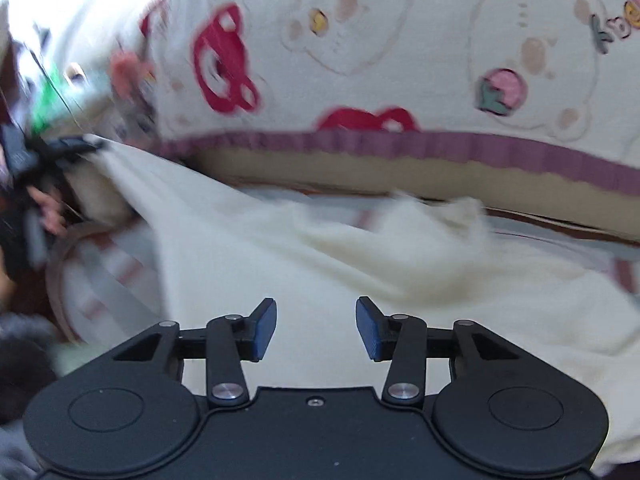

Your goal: Fold clothes

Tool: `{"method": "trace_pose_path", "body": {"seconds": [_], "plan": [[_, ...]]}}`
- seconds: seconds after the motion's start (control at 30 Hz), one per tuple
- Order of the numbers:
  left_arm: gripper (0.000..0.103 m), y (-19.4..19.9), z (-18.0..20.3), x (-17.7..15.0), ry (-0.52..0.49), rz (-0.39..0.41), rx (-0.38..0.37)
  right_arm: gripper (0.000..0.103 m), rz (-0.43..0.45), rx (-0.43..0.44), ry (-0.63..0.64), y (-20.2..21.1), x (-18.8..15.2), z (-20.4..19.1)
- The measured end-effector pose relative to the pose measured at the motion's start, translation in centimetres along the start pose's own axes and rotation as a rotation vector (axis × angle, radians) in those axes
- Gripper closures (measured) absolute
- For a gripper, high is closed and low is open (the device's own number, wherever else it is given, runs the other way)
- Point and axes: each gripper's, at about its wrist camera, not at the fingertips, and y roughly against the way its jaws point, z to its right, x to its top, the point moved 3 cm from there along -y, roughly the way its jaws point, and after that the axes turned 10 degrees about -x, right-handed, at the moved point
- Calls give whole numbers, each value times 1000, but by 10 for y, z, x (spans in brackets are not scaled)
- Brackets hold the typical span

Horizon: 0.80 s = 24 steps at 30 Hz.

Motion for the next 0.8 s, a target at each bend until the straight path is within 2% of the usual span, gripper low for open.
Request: {"method": "trace_pose_path", "body": {"seconds": [0.1,0.23,0.27,0.33,0.47,0.57,0.7,0.8], "plan": [[98,-18,-23,-41,-9,-108,85,54,-45,-102,13,-7,-14,28],[97,-31,-43,-94,73,-294,98,54,-91,-207,-9,-9,-29,66],[97,-30,-43,-102,55,-313,100,54,-104,-230,-18,-9,-32,76],[97,-27,-39,-112,-23,-331,113,54,-122,-278,-37,-11,-36,95],[94,-19,-27,-110,-176,-337,195,54,-140,-337,-118,-5,-40,131],[93,-13,-26,-98,-158,-333,197,53,-138,-345,-159,1,-41,146],[92,0,-6,-87,-152,-314,169,45,-138,-377,-107,6,-45,153],[83,9,11,-83,-128,-304,114,45,-166,-384,-40,11,-47,156]]}}
